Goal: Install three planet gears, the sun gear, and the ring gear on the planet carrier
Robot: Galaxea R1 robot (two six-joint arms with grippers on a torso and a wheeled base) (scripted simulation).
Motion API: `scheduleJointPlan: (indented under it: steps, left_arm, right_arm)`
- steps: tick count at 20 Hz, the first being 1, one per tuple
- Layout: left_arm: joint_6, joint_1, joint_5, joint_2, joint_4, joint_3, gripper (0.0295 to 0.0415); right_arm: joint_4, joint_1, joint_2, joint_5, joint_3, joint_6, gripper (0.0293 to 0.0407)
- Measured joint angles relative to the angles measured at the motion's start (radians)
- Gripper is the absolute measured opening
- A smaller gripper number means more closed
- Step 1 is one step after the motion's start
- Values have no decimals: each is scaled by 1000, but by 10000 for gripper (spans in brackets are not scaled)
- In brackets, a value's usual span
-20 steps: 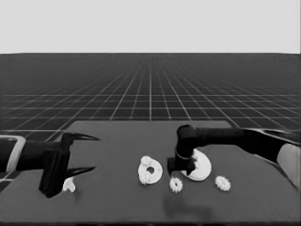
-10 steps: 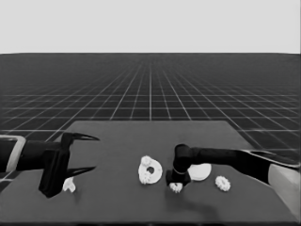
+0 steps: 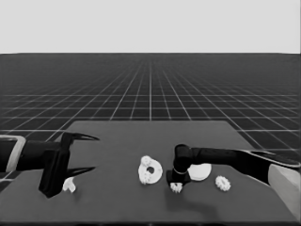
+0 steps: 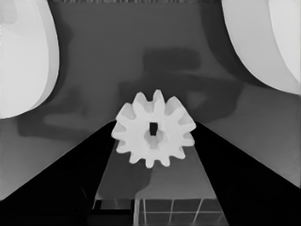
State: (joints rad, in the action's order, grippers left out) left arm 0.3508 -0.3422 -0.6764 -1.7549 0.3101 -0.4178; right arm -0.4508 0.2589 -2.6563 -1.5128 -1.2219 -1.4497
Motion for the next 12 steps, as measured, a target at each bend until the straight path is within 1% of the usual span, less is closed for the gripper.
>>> scheduleJointPlan:
  steps: [1,2,3,4,6,10,11,12]
  left_arm:
    - [0,0,0,0,0,0,385]
    - [0,0,0,0,0,0,385]
    - [0,0,0,0,0,0,385]
    - [0,0,0,0,0,0,385]
    - [0,0,0,0,0,0,385]
    - [0,0,0,0,0,0,385]
    - [0,0,0,0,0,0,385]
    - [0,0,0,0,0,0,385]
  right_arm:
    - [82,-74,20,-35,76,-47,312]
    - [139,-139,27,-47,111,-72,312]
    - [175,-178,29,-51,125,-83,312]
    - [197,-201,30,-52,131,-88,312]
    - [218,-222,30,-52,135,-92,312]
    - [228,-231,31,-52,137,-93,312]
    - [248,-248,-77,-41,-31,-40,312]
    - [258,-259,-152,-33,-147,5,312]
